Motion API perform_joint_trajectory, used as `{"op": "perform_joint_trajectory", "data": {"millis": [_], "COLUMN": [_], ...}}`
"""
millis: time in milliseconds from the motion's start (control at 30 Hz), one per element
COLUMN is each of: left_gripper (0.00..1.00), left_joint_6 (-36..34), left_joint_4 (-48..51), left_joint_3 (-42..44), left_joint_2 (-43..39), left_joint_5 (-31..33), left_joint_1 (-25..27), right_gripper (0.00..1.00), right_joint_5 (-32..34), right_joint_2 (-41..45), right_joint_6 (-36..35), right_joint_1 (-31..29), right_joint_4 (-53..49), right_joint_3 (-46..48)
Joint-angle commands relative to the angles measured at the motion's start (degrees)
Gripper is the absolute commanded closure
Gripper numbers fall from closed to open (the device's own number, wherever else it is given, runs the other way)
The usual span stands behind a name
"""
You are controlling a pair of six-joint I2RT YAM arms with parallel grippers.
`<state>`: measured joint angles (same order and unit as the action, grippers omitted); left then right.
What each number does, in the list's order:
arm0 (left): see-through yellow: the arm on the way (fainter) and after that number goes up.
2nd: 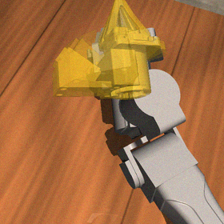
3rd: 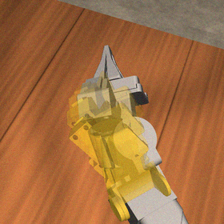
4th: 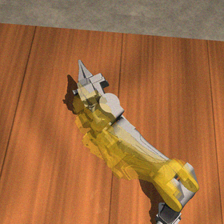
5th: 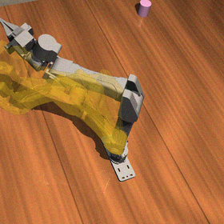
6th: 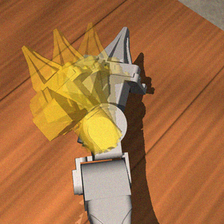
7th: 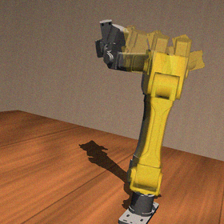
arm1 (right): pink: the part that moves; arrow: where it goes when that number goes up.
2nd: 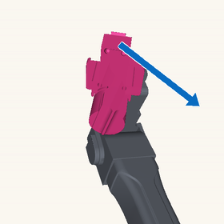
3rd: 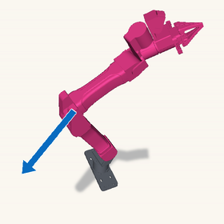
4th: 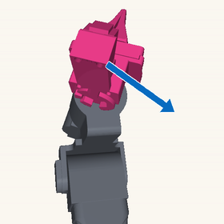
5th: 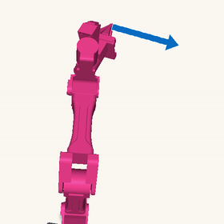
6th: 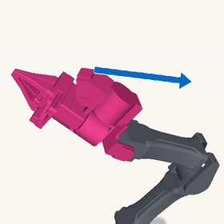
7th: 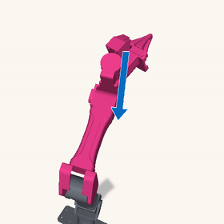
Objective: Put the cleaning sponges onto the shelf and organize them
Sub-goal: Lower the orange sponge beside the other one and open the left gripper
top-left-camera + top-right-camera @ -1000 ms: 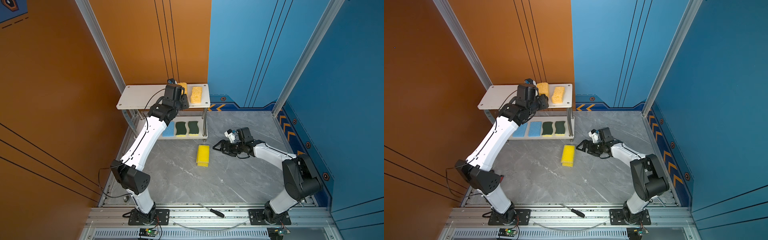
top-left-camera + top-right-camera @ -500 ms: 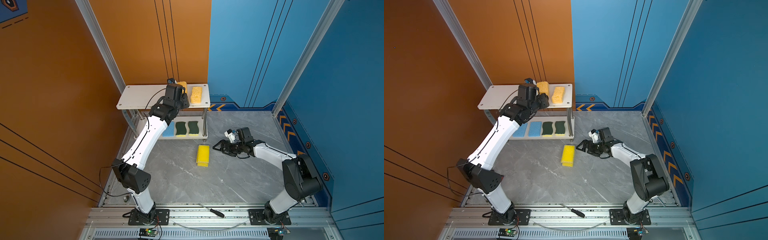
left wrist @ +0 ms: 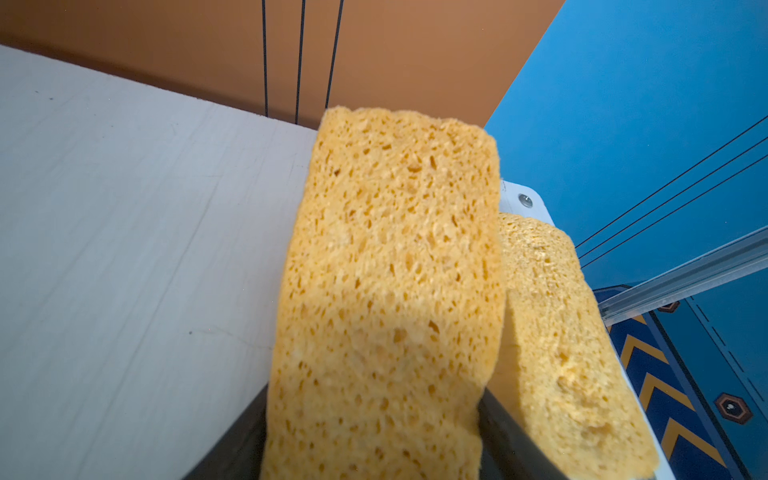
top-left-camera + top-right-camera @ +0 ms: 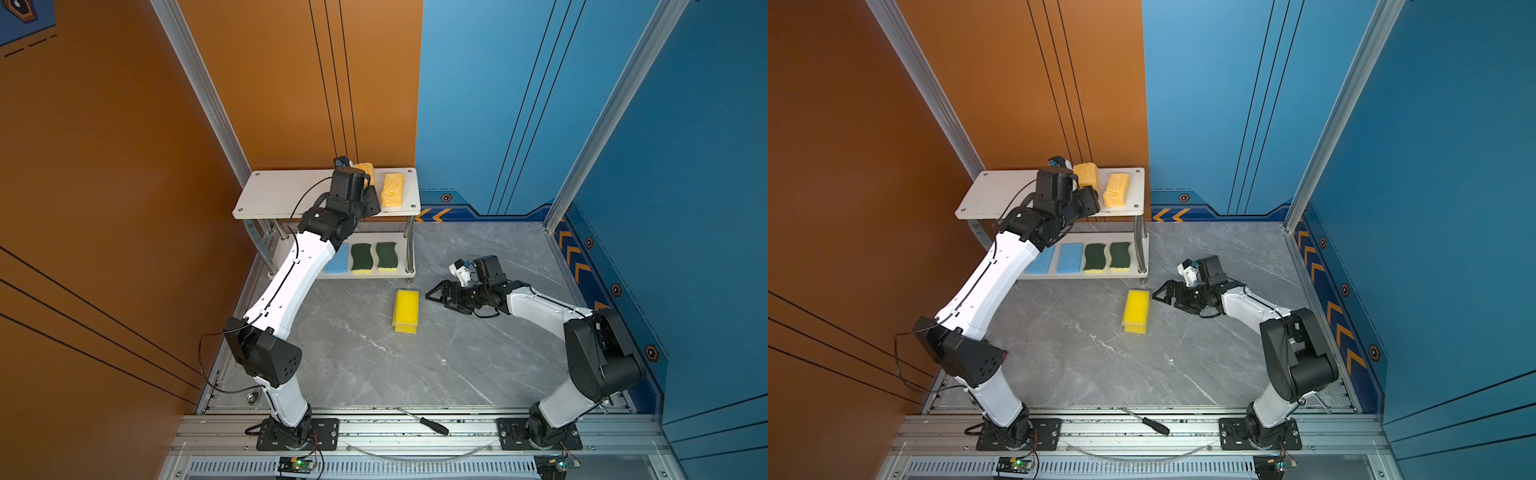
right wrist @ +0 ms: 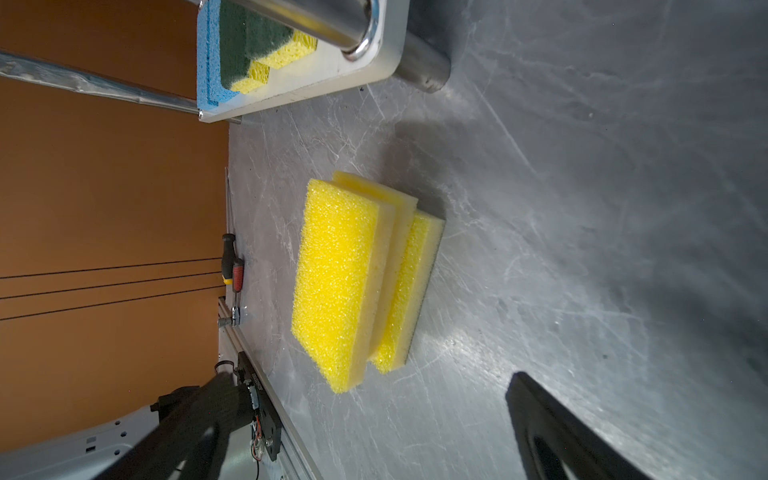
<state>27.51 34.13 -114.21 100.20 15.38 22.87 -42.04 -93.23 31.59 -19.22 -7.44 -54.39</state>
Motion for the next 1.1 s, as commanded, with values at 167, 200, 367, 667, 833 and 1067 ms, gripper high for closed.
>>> {"op": "perform_joint_trajectory", "data": {"millis": [167,200,367,667,833,1067], "left_gripper": [0.31,0.30,0.29,0.28,0.26,0.26], "left_joint_6": [0.97,0.97,1.01,1.80,2.70,3.74], "left_joint_4": [0.91,0.93,0.09,-1.86,-3.61,-4.92], "left_joint_3": [1.32,1.41,2.57,4.63,6.08,7.81], "left_joint_2": [0.52,0.46,-0.07,-1.14,-1.85,-2.77], "left_joint_5": [0.07,0.09,-0.25,-0.90,-3.57,-5.49], "left_joint_1": [-0.72,-0.81,-0.99,-1.43,-1.95,-2.48], "right_gripper": [0.00,0.00,0.00,0.00,0.00,0.00], "right_joint_5": [-0.83,-0.79,-0.86,-0.68,-0.78,-0.79], "right_joint_2": [0.23,0.24,-0.03,0.09,0.04,0.15], "right_joint_6": [0.87,0.88,1.07,1.26,1.44,1.36], "right_joint_1": [0.14,0.15,0.15,0.15,0.07,0.06], "right_joint_4": [2.08,2.21,2.35,2.36,2.44,2.38], "right_joint_3": [1.30,1.26,1.34,1.30,1.31,1.31]}}
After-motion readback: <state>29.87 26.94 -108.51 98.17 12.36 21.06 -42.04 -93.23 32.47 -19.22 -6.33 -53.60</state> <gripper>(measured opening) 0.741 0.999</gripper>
